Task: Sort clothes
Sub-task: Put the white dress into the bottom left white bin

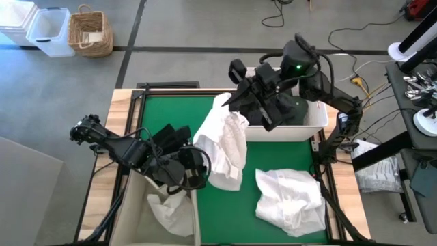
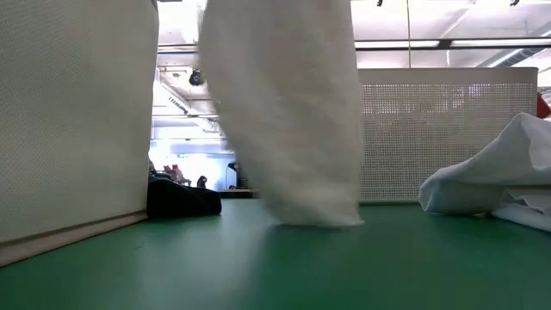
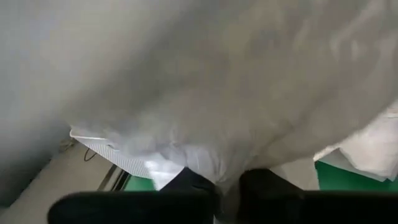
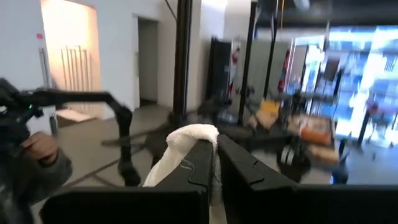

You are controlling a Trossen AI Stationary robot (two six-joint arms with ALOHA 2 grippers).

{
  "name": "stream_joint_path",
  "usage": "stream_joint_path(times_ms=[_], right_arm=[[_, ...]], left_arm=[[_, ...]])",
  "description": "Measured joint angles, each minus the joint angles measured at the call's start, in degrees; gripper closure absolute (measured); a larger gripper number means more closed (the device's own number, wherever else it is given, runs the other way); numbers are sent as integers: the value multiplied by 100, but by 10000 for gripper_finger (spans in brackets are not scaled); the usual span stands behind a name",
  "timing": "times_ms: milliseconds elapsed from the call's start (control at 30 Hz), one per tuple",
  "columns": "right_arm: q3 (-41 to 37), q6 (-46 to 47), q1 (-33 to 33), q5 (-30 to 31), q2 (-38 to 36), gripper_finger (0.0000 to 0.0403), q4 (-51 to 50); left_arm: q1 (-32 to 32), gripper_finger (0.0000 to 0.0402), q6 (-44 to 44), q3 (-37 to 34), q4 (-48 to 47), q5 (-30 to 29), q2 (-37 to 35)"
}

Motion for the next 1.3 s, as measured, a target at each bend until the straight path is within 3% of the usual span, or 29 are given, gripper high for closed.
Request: stream_joint_path(times_ms=[200,467,733,1000,1300], right_arm=[[0,-628,-152,66,-289,390,-1709],[2,-1453,-228,1168,-646,390,-4098],[1,-1762,-198,1196,-700,390,-5779],[-70,-1876,-175,1194,-659,390,-5869],[-81,-1922,-173,1191,-507,389,-5858]], left_arm=[[-282,400,154,250,-24,-424,-40],[-597,401,620,895,-47,-787,-47],[-599,401,977,1670,-55,-984,-47],[-597,401,997,2349,-334,-1197,-47],[-597,401,953,2370,-409,-1211,-47]])
